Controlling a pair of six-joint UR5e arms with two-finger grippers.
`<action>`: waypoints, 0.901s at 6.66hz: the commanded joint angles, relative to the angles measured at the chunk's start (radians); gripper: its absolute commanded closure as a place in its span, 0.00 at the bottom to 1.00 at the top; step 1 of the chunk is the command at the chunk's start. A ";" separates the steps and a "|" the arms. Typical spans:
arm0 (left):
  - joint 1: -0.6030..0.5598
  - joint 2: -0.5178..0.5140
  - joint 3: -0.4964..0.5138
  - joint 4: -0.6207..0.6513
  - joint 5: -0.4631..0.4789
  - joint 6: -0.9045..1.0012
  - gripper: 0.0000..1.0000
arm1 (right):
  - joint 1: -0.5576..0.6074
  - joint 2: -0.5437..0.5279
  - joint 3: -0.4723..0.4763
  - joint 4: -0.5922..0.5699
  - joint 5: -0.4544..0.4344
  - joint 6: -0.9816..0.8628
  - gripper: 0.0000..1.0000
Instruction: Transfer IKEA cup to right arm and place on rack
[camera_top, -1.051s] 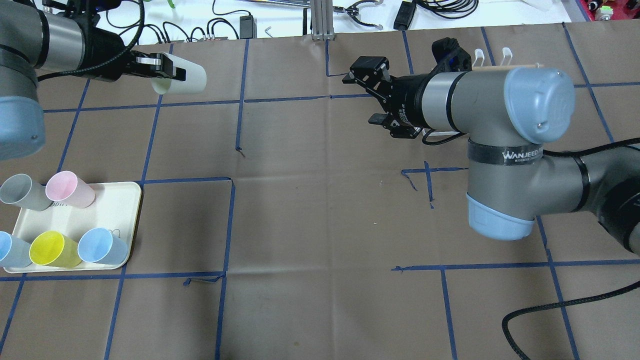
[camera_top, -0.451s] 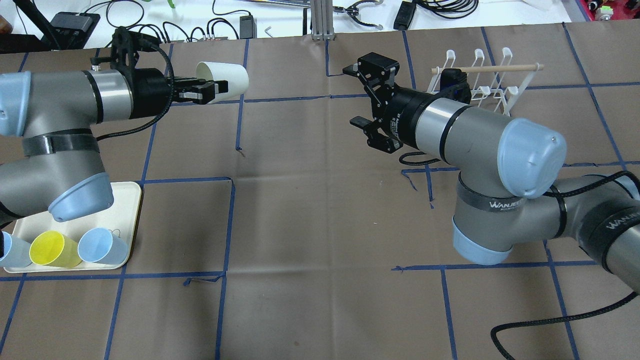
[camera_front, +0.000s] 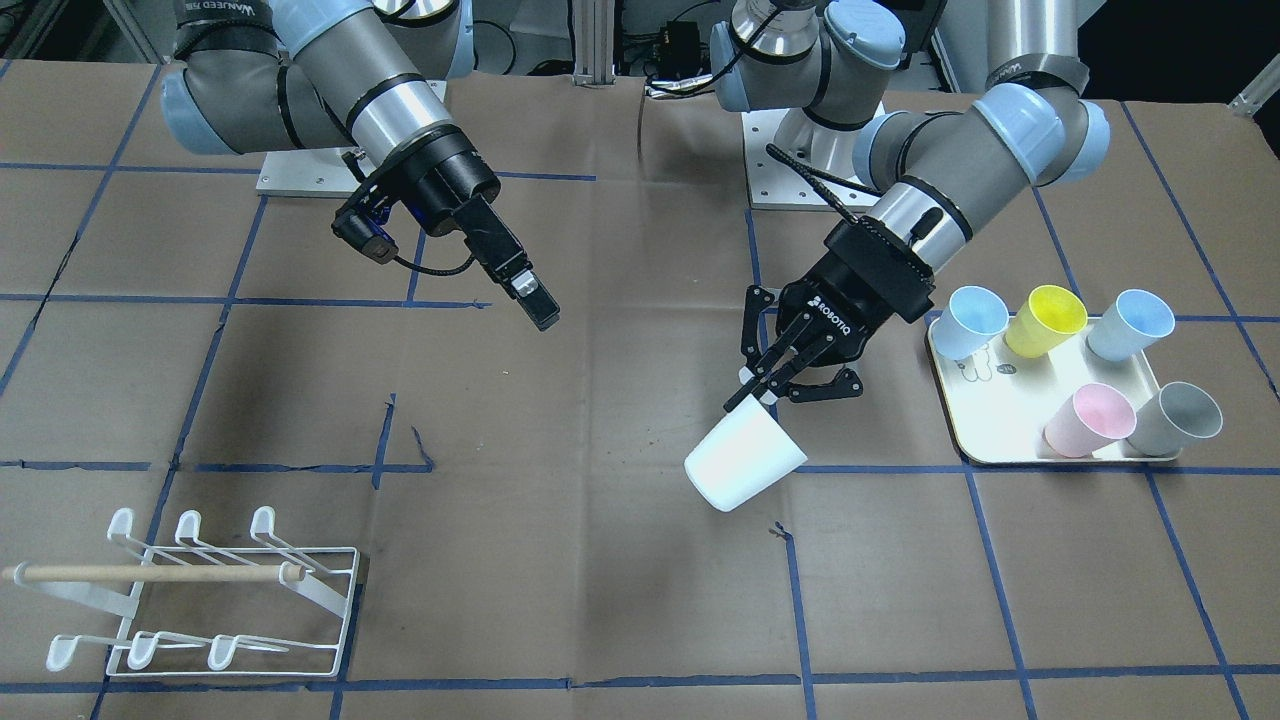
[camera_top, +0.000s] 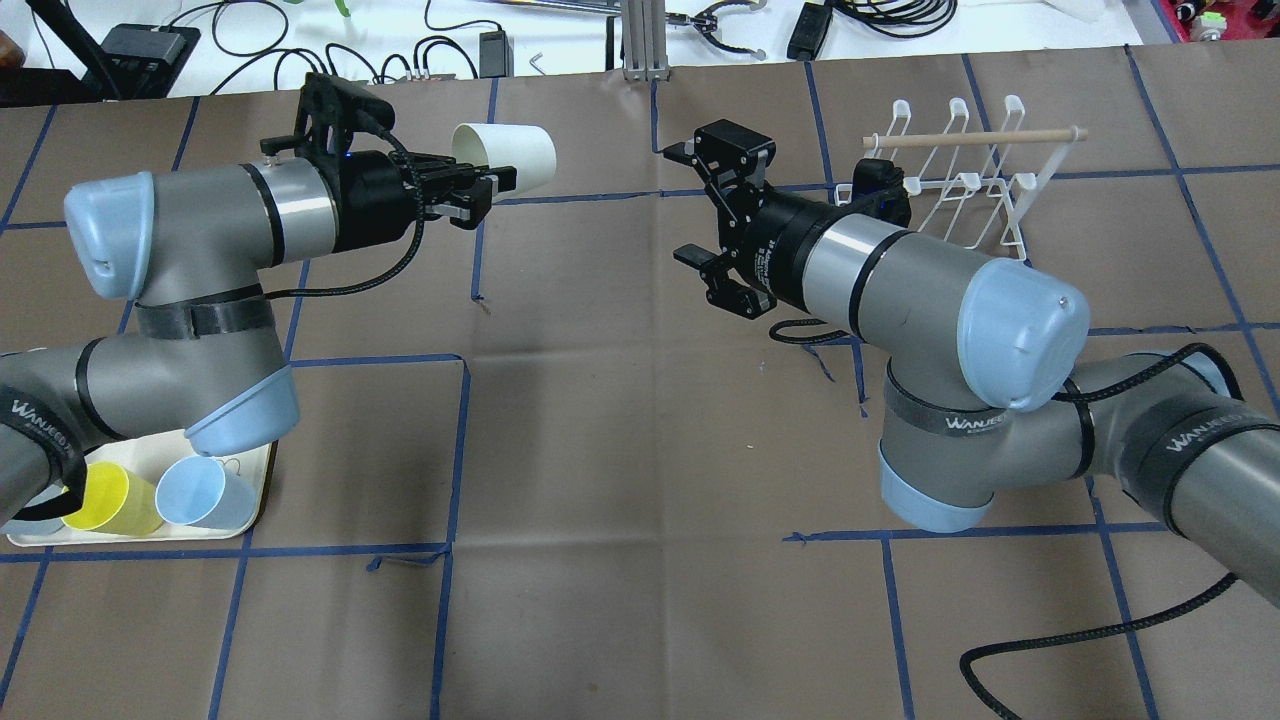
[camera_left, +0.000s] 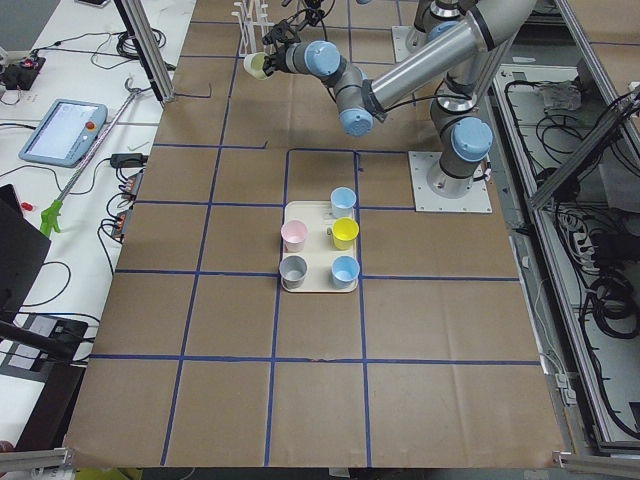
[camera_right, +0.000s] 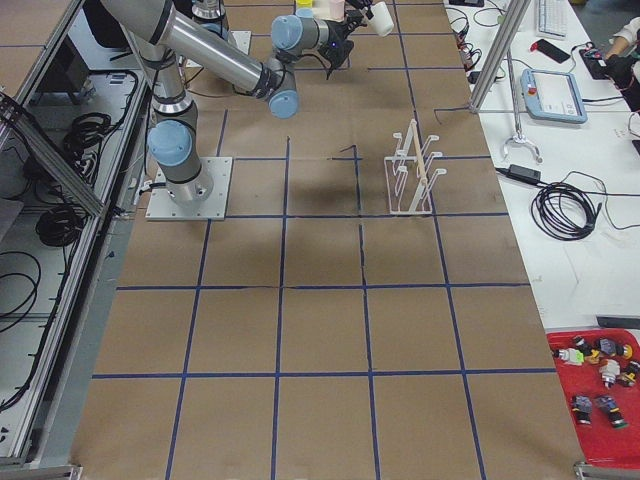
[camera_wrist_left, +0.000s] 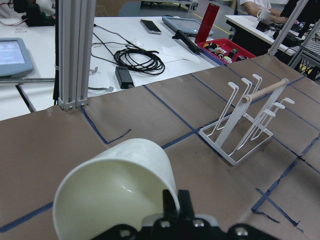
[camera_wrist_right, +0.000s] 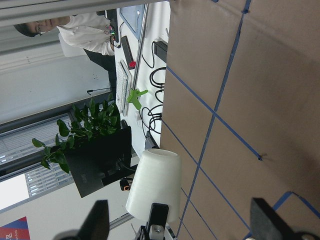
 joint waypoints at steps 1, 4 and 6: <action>-0.067 -0.091 -0.020 0.279 0.001 -0.131 1.00 | 0.004 0.005 0.003 -0.032 -0.007 -0.001 0.00; -0.111 -0.062 -0.147 0.471 -0.039 -0.198 1.00 | -0.001 0.005 -0.010 -0.029 -0.010 0.002 0.00; -0.110 -0.062 -0.147 0.510 -0.094 -0.263 1.00 | 0.002 0.045 -0.010 -0.038 -0.004 -0.009 0.00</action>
